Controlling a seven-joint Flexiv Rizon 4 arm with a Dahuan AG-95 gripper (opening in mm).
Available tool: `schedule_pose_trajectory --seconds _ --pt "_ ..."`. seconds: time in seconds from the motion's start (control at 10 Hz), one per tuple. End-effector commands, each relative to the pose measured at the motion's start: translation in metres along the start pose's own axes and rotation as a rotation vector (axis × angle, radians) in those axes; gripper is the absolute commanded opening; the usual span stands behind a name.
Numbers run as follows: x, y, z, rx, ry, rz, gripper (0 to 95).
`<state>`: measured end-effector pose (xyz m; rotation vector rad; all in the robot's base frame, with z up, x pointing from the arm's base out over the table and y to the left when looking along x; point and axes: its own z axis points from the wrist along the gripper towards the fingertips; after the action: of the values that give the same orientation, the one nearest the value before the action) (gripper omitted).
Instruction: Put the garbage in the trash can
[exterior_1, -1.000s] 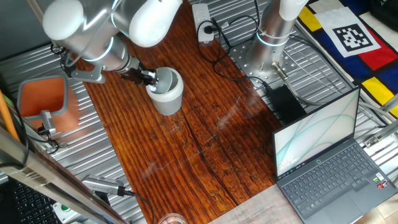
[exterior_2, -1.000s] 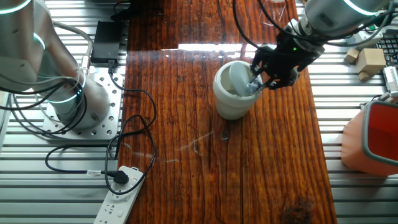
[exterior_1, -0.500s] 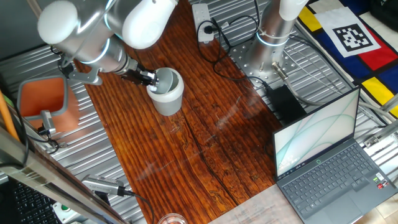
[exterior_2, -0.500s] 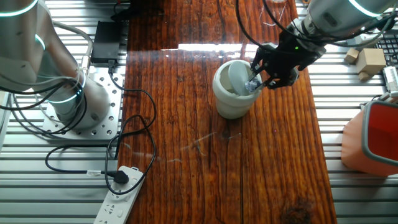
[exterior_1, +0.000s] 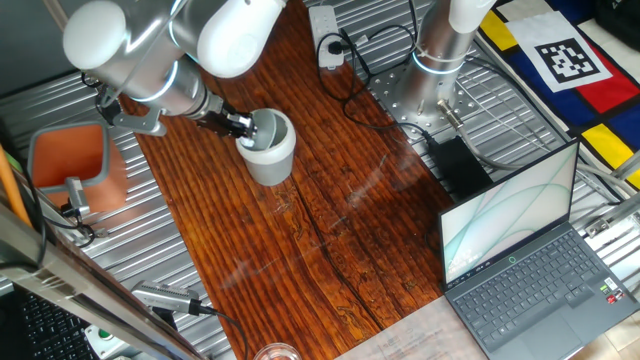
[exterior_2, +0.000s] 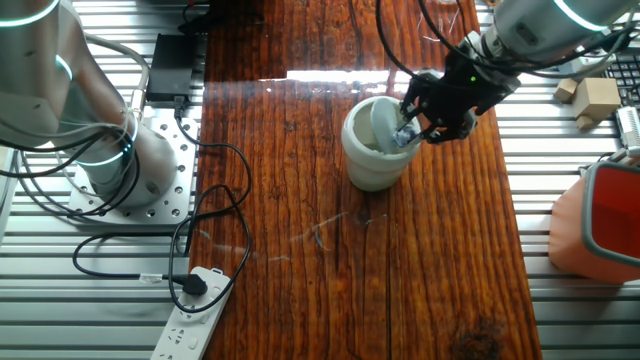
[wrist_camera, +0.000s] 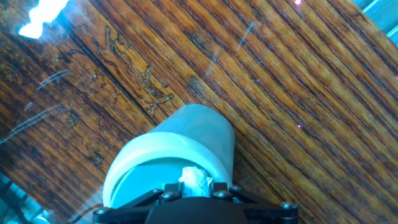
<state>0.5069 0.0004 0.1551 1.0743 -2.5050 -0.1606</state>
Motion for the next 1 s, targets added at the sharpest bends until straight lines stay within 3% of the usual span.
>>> schedule_pose_trajectory --seconds 0.1,0.2,0.9,1.0 --pt "-0.0008 0.0008 -0.0011 -0.003 0.001 -0.001 19.0" --pt "-0.001 0.0016 -0.0013 -0.003 0.002 -0.005 38.0" --pt "-0.0014 0.0033 0.0 -0.01 0.013 0.002 38.0" --pt "-0.001 0.0032 0.0005 -0.009 0.013 0.015 19.0"
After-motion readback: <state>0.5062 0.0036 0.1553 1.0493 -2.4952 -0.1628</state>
